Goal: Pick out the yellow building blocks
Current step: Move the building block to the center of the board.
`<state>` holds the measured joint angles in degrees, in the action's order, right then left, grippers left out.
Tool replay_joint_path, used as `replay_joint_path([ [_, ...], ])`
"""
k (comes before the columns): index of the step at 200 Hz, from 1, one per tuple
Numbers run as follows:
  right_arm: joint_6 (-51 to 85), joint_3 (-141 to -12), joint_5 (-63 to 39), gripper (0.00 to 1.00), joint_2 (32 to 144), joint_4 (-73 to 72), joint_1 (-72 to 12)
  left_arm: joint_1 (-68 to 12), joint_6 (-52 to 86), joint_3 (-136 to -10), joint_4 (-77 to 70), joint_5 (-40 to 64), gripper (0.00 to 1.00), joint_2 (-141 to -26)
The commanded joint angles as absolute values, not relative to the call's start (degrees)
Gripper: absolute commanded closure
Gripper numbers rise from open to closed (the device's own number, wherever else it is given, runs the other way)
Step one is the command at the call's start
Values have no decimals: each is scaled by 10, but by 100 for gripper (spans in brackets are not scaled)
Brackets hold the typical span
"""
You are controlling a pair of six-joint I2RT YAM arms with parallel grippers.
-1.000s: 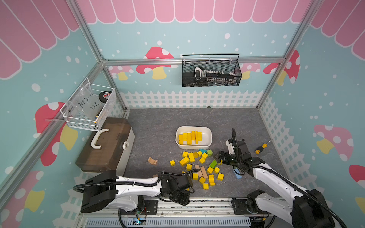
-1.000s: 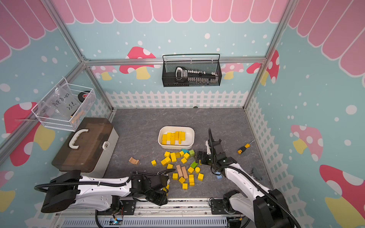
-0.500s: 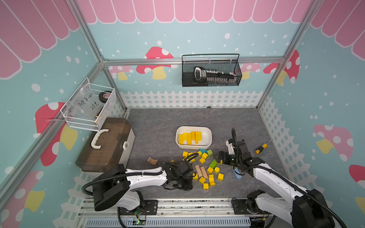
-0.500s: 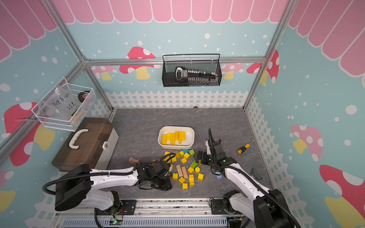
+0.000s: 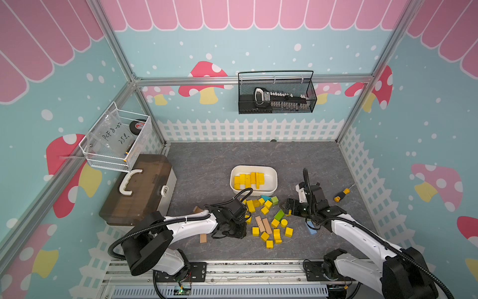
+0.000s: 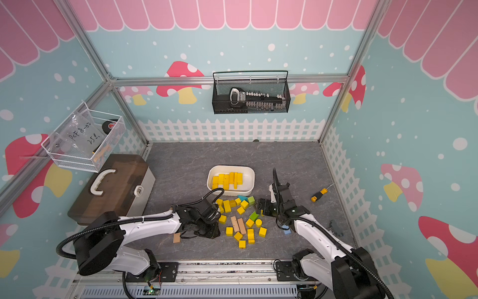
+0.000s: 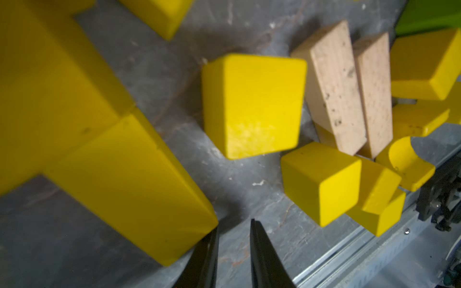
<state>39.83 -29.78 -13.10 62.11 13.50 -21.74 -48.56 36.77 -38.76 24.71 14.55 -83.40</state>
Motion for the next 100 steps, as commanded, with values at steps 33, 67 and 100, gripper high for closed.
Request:
replay_joint_path([
  [33,393,-290,-143,1,568,120,-216,-459,330,-405,287,135,65,-729],
  [67,401,-271,-135,1,527,114,-216,-431,358,-418,314,75,43,-638],
  [100,401,-265,-147,1,487,112,-216,-373,387,-378,299,42,32,-555],
])
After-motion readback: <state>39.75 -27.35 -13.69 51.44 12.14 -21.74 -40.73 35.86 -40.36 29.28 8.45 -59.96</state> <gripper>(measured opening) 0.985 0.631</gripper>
